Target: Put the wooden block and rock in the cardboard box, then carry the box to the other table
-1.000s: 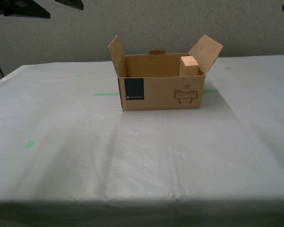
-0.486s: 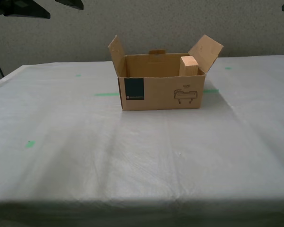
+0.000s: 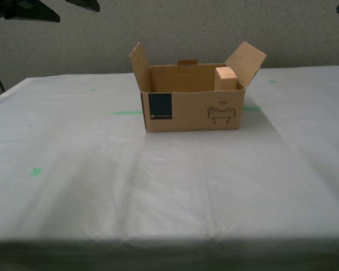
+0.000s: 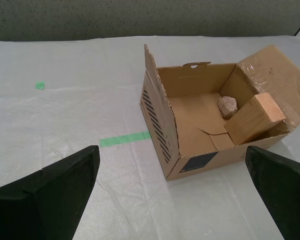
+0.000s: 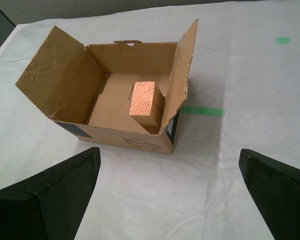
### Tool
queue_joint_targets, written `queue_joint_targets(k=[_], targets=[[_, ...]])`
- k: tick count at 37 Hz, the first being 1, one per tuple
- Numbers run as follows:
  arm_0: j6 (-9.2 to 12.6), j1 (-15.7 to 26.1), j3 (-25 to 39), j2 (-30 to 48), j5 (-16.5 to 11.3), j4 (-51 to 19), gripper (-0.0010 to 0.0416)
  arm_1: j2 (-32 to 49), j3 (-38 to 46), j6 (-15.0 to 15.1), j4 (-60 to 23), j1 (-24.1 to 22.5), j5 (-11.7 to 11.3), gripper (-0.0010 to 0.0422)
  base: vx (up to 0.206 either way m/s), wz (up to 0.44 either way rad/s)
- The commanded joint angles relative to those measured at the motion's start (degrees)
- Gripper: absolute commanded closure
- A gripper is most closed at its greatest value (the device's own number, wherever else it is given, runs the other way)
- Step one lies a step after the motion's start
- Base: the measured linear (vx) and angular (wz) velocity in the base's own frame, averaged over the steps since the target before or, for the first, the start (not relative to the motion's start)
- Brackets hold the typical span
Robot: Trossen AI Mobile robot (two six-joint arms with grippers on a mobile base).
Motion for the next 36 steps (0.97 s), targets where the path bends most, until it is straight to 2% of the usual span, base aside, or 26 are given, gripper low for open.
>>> queue_joint_targets(k=[1, 36], targets=[[0.2, 0.0, 0.1, 0.0, 0.2, 0.0, 0.0018, 0.0, 0.0, 0.1, 0.1, 0.0, -0.1, 0.0012, 0.0, 0.0], [0.2, 0.0, 0.1, 0.0, 0.2, 0.0, 0.0019, 0.0, 0.0, 0.1, 0.1, 0.0, -0.1, 0.0012, 0.0, 0.0]])
